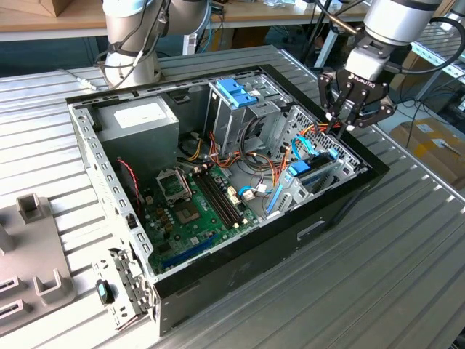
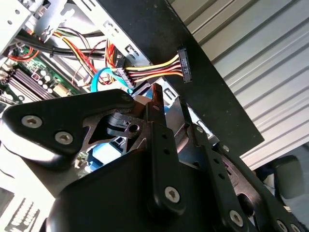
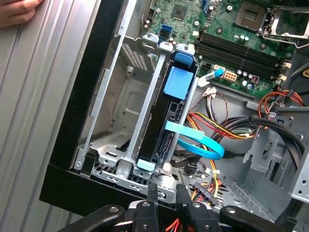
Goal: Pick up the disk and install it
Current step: 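Insert the second disk wire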
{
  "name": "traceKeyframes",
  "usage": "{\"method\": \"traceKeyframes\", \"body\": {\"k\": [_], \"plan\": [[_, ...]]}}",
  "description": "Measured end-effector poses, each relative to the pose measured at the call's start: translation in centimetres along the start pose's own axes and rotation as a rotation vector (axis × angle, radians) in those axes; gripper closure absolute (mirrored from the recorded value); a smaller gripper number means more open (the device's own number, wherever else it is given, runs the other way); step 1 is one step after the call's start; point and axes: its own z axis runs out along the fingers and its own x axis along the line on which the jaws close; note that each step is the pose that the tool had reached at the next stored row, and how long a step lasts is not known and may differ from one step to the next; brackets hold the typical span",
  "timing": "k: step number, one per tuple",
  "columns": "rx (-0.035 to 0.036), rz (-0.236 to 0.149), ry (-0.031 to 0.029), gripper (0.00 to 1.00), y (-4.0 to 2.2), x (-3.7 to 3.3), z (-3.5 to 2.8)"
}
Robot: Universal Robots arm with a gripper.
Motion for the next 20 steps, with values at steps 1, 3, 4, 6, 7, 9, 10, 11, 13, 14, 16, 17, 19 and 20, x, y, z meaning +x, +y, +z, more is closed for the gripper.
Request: {"method": "traceKeyframes", "body": {"k": [1,3,4,6,7,9,10,11,13,14,16,17,19,20], "plan": [[0.0005,-0.009,-0.0002,0.71,0.00,0.00,0.00],[0.0015,-0.028,-0.0008,0.71,-0.01,-0.01,-0.01],[0.0019,-0.036,-0.0008,0.71,-0.01,-0.03,-0.04],[0.0026,-0.051,-0.0009,0.71,-0.03,-0.07,-0.11],[0.0029,-0.059,-0.0010,0.71,-0.04,-0.10,-0.15],[0.0037,-0.073,-0.0014,0.71,-0.07,-0.18,-0.23],[0.0041,-0.080,-0.0016,0.71,-0.09,-0.22,-0.27],[0.0045,-0.087,-0.0017,0.71,-0.11,-0.27,-0.30],[0.0059,-0.116,-0.0022,0.71,-0.17,-0.43,-0.35],[0.0071,-0.138,-0.0026,0.71,-0.22,-0.54,-0.36],[0.0085,-0.166,-0.0033,0.71,-0.26,-0.65,-0.35],[0.0091,-0.178,-0.0035,0.71,-0.27,-0.69,-0.36],[0.0110,-0.218,-0.0041,0.71,-0.32,-0.79,-0.37],[0.0115,-0.226,-0.0044,0.71,-0.32,-0.80,-0.36]]}}
